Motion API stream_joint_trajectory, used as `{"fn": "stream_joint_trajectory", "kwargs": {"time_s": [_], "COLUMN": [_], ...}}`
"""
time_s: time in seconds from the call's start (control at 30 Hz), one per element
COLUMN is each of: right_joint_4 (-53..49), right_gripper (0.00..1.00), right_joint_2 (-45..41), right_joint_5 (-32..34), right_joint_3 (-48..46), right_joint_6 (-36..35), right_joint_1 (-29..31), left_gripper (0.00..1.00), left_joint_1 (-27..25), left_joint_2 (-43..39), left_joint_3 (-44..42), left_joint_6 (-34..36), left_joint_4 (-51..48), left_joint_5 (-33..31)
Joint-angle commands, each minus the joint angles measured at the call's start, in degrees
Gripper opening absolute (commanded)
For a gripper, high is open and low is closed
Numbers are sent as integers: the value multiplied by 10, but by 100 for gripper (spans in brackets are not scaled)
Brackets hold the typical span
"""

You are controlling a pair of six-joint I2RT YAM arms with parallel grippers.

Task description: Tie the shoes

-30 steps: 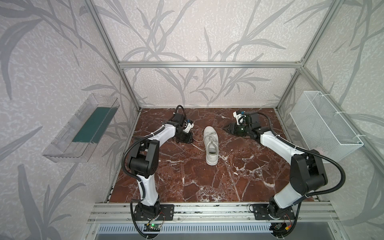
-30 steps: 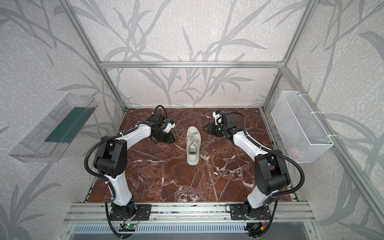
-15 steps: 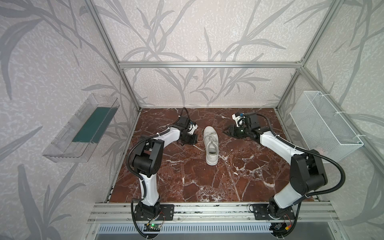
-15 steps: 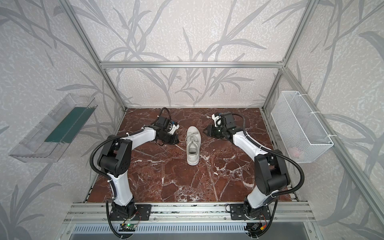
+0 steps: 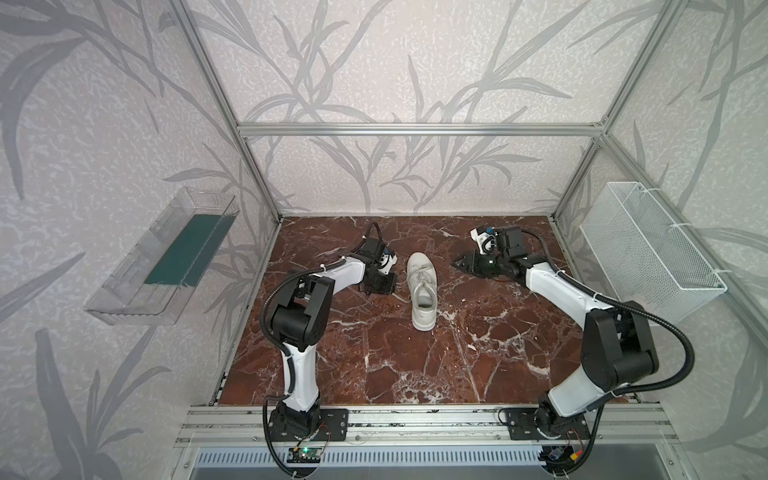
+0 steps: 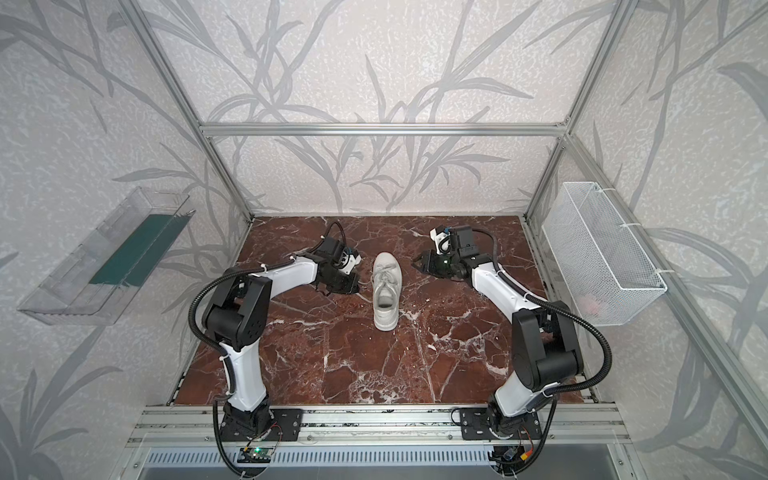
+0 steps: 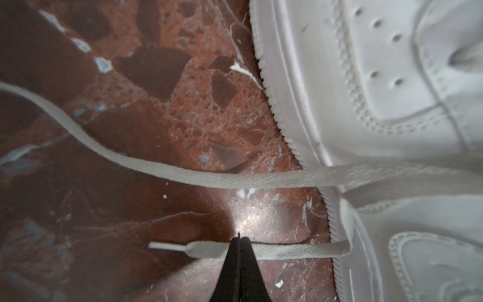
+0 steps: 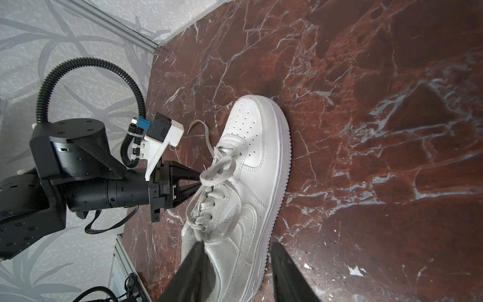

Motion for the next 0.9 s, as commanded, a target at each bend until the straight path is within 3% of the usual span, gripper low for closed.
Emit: {"fn": "stream_joint_trajectory", "kwargs": {"time_s": [0.0,0.4,0.73,0.87], "right_joint_4": [3,-4,-7,-9], "right_gripper": [43,43,43,43], "right_joint_2": [-12,-27,-27,-31], "right_joint_5": [-16,-20,-27,-28], "right_joint_3": [-3,-11,-12,-14], "right_joint_6": [-8,-15,-20,-24], "right_joint_1": [-4,-11,-13,-16], "left_gripper": [6,5,6,16], "left_joint_1": [-5,-21,-46,-47], "left_joint_2": [-3,-16,-54,-68], "left_joint_3": [-17,-18,-39,-20], "left_joint_6": [-3,4,-20,-9], "left_joint_4": [-20,-97,-102,-90], "left_joint_5": [-22,-58,-41,-44]}}
